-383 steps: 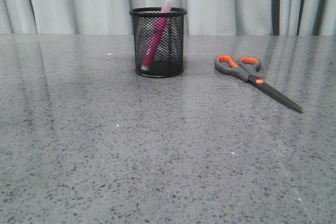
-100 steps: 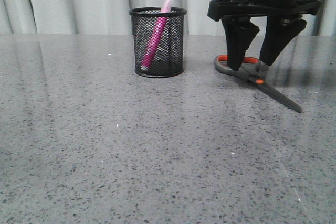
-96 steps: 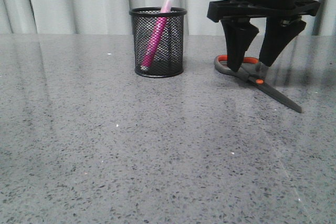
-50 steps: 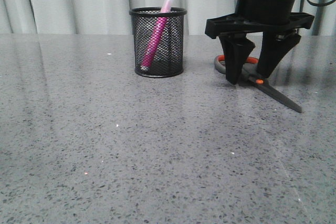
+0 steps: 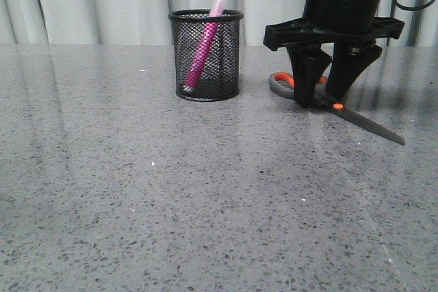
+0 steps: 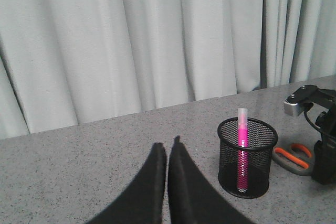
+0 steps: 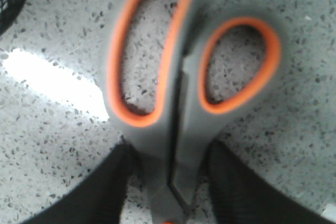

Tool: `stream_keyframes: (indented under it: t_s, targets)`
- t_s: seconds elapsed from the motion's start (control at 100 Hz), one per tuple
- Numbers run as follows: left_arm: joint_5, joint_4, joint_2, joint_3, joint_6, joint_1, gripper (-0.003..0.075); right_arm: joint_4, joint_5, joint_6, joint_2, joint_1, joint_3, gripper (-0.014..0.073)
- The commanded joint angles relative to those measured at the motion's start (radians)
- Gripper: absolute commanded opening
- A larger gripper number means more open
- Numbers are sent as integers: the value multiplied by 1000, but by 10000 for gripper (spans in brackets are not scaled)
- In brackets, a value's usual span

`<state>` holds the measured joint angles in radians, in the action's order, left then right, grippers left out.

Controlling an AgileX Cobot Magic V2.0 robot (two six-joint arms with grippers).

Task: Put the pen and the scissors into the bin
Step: 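Lift the scissors with the right gripper and carry toward the cup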

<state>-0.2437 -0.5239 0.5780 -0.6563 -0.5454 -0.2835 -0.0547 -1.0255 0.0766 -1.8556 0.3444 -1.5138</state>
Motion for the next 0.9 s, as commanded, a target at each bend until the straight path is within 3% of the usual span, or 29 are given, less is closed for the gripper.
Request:
stream_keyframes:
  t_s: [0.0,0.2,0.53,0.89]
  targets:
    - [66,-19,2,-28,5,5,-22,13,0,-3,40,-2,-29,198]
    - [70,-19,2,-28,5,5,-22,21,-15,-3,40,-2,-29,-76]
    - [76,-19,2,-28,5,5,-22,23,65,-7,149,-2,6,-74]
    - [76,-19,2,-28,5,5,-22,-48,642,-13,481,-2,286,-74]
